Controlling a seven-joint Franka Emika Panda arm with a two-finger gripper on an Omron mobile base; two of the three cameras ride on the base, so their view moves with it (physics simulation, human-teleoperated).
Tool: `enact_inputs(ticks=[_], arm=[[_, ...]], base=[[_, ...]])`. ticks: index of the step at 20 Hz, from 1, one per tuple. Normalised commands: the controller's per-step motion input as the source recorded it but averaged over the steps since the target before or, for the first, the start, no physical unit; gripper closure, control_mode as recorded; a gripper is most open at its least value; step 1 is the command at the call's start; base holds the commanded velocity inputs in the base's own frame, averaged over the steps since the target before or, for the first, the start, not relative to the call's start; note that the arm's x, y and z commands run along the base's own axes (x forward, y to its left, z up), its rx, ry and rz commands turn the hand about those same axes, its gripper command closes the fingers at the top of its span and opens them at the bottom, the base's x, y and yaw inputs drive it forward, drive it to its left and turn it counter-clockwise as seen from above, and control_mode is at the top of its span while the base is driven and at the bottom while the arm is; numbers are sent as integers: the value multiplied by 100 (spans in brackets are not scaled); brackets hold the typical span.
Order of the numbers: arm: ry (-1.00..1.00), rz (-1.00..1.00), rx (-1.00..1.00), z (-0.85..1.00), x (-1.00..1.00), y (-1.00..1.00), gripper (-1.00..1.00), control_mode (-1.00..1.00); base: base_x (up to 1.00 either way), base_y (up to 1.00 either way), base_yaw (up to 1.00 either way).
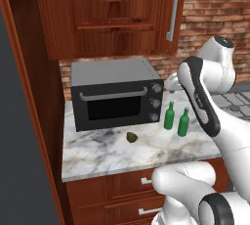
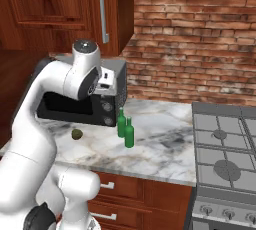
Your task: Place the beers on the top shelf of the fridge to keep them out of children's reach, and place the kiwi on lower shelves for easy access.
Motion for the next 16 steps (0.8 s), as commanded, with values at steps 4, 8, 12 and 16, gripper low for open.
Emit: enact_inputs(ticks=[4, 8, 12, 16], arm=[[-34, 30, 9, -25, -31, -38, -100, -100], [-20, 24, 6, -9, -12, -46, -100, -100], [-11, 22, 1, 0, -7, -48, -100, -100], [-8, 22, 0, -2, -1, -38, -100, -100]], base=[[0, 0, 0], [0, 0, 0], [0, 0, 0], [0, 0, 0]])
